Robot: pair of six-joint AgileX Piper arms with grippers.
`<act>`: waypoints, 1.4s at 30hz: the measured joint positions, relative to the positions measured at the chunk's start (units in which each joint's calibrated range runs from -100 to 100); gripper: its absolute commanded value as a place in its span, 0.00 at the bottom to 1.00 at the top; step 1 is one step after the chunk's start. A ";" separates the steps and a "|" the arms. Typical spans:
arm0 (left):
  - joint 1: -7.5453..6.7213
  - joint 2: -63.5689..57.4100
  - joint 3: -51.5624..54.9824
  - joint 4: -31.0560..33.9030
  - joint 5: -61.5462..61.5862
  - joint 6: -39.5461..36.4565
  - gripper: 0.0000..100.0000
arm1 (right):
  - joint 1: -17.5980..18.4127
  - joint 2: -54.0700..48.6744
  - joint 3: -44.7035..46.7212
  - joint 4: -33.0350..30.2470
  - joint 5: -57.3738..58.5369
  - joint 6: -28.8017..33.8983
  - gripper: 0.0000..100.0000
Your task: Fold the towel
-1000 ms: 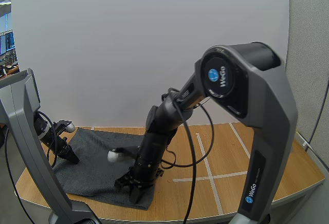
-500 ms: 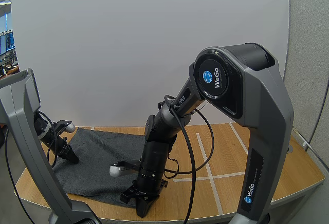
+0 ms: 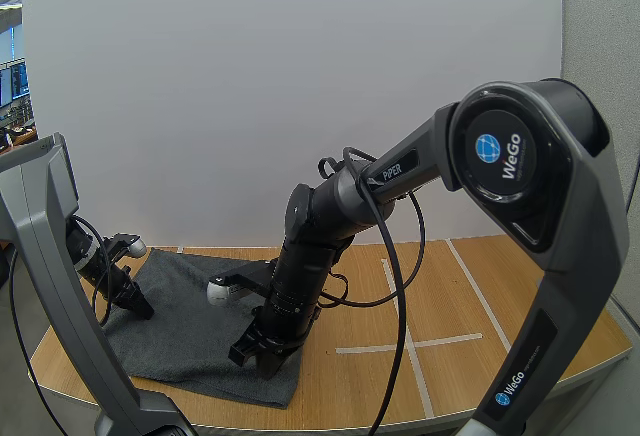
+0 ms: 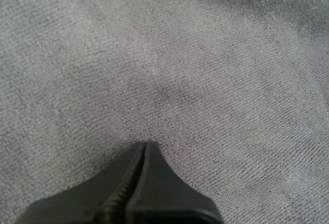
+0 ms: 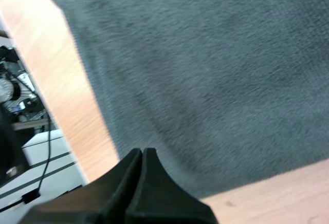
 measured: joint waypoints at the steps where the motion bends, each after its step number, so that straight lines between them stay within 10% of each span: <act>1: 0.00 0.00 0.00 0.00 0.00 -0.10 0.00 | 0.00 0.69 0.00 -0.09 -1.01 0.00 0.00; 29: -0.07 0.00 -1.02 0.00 -1.68 -1.44 0.00 | 0.00 6.86 2.21 2.44 2.74 -0.09 0.00; 42: -0.07 0.13 -1.23 0.00 -2.74 -1.44 0.00 | -3.62 -9.07 -3.11 -8.37 0.94 6.96 0.00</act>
